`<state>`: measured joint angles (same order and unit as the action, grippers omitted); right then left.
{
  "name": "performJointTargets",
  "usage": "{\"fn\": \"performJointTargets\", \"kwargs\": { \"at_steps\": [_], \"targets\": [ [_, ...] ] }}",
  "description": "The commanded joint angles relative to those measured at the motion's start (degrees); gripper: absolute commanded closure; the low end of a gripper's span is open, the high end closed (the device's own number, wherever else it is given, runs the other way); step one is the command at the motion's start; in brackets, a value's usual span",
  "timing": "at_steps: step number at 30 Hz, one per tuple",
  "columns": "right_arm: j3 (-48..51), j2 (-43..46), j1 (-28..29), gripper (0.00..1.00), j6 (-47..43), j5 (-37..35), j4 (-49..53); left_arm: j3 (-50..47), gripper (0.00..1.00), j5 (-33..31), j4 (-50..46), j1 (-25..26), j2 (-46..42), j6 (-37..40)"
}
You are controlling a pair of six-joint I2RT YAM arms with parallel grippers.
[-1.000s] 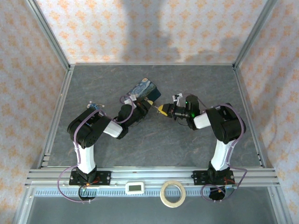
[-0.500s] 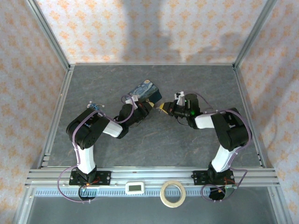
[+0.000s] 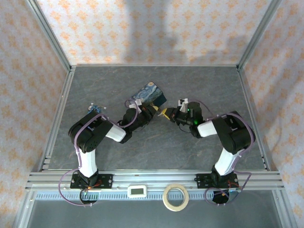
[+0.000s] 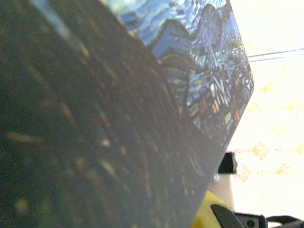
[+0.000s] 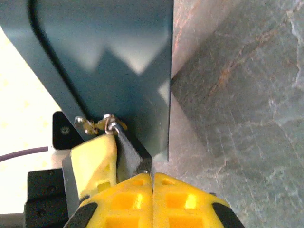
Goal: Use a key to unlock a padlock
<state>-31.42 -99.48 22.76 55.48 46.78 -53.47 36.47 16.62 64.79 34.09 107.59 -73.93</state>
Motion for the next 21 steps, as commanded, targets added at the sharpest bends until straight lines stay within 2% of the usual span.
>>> {"fn": "performJointTargets", "kwargs": {
  "at_steps": [1,7,12,19,21],
  "targets": [
    [1.4,3.3,0.0,1.0,1.1,-3.6,-2.7,0.2,1.0,-5.1,2.2,0.3,-2.0,-2.0],
    [3.7,5.4,-0.2,1.0,-0.1,-6.3,0.0,5.5,1.0,-10.5,-10.2,1.0,-1.1,6.0],
    [5.1,8.8,-0.7,1.0,-4.1,-10.8,6.6,11.7,1.0,-13.5,-23.0,2.3,1.2,13.3],
    [5.8,14.6,-1.2,1.0,-9.1,-15.1,12.8,14.1,1.0,-15.5,-29.3,3.6,3.5,16.8],
    [5.4,15.9,-1.5,1.0,-10.4,-15.9,14.2,14.6,0.95,-15.4,-30.4,4.0,4.1,17.1]
  ]
}}
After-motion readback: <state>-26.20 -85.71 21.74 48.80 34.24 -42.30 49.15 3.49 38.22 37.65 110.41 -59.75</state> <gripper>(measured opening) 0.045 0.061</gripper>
